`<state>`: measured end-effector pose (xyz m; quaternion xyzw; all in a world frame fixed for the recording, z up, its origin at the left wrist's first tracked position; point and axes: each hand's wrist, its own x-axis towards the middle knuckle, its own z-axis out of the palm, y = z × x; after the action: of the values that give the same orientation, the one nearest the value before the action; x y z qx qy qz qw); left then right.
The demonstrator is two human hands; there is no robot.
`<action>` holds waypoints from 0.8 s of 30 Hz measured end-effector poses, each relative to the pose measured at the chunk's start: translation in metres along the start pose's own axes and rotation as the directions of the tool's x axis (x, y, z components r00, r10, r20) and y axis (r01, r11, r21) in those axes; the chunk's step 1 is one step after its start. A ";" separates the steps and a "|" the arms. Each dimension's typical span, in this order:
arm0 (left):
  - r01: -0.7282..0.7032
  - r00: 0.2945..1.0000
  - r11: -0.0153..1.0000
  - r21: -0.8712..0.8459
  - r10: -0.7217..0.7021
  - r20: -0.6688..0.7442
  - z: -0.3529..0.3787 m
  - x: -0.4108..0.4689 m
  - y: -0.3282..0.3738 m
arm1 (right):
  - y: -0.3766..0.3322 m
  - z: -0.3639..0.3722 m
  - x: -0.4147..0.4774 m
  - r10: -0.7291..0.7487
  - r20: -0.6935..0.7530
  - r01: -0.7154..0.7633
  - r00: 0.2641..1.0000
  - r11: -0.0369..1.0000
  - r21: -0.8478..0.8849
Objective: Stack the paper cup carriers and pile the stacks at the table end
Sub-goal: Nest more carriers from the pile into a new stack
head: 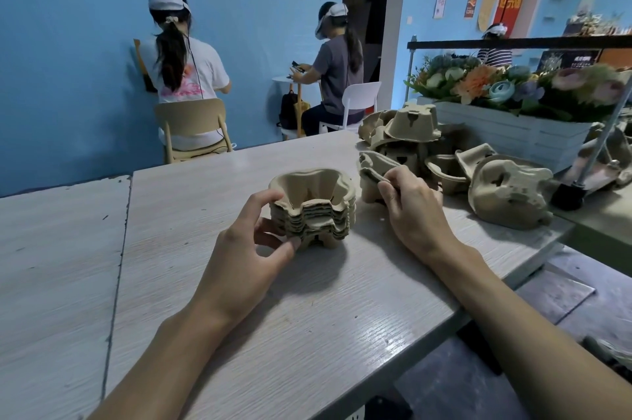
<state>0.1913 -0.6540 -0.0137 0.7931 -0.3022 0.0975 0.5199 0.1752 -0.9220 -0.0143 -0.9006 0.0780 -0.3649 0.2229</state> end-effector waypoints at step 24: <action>0.006 1.000 1.000 0.014 -0.006 -0.006 0.000 0.000 -0.001 | -0.001 -0.006 0.000 -0.164 -0.186 0.179 0.969 0.982 0.066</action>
<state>0.1917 -0.6533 -0.0147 0.7973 -0.2978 0.1004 0.5153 0.1708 -0.9228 -0.0101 -0.8574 0.0048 -0.4655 0.2193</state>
